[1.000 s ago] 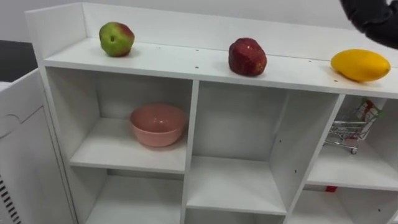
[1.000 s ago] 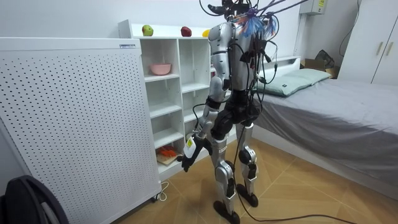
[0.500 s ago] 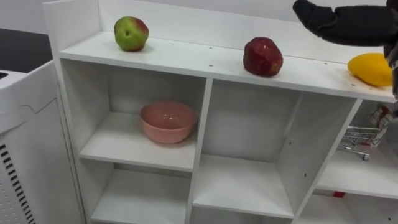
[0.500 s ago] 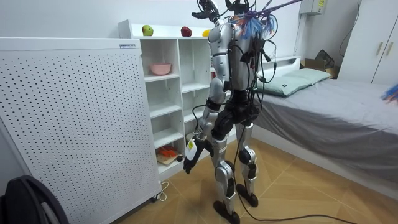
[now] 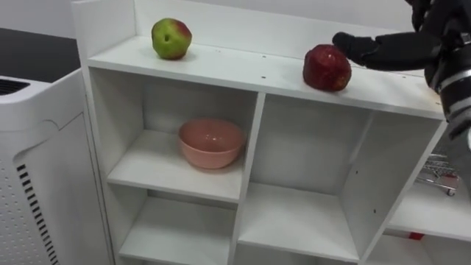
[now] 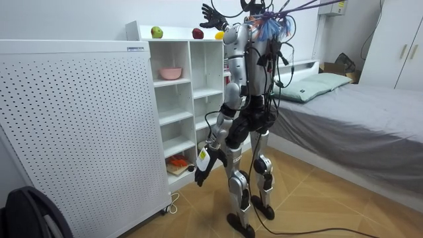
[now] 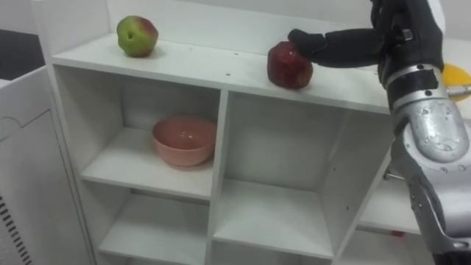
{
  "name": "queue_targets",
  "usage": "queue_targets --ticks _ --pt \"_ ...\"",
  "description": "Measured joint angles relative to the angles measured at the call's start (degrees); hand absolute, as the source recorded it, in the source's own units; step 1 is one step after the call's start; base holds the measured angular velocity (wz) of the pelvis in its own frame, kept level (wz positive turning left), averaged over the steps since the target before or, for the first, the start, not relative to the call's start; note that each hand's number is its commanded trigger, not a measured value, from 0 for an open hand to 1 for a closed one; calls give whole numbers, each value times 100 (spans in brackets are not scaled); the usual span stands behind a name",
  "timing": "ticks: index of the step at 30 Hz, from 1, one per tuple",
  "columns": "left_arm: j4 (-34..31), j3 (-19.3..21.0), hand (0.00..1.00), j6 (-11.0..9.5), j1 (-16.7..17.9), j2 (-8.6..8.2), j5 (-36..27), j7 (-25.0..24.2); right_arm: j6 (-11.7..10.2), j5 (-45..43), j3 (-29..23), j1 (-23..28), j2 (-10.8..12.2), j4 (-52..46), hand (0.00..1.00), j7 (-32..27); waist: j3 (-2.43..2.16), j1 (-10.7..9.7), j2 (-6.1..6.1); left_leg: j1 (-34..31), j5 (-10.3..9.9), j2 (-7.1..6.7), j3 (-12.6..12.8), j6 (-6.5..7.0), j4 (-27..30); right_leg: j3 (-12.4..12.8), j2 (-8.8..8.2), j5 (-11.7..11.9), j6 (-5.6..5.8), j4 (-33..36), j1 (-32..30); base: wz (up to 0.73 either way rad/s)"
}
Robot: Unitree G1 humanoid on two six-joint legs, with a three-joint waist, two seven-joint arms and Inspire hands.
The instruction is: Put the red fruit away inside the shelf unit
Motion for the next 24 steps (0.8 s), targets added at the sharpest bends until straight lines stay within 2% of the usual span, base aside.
queue_targets --ticks 9,19,24 --pt "-3 -89 0 3 -15 1 -6 -151 -1 1 222 -17 -81 264 0 352 -2 -5 16 8 0 -1 -4 0 23 -17 -4 0 0 3 22 0" --pt "-2 -108 0 2 -33 40 -24 -271 11 71 295 -18 -160 399 0 421 4 4 -98 26 0 -1 6 -1 19 -18 -6 0 0 2 40 0" --pt "-10 -108 0 42 -32 49 -13 -275 32 86 408 -18 -162 390 0 448 5 6 -101 25 0 1 6 -1 19 -13 -5 0 0 2 40 0"
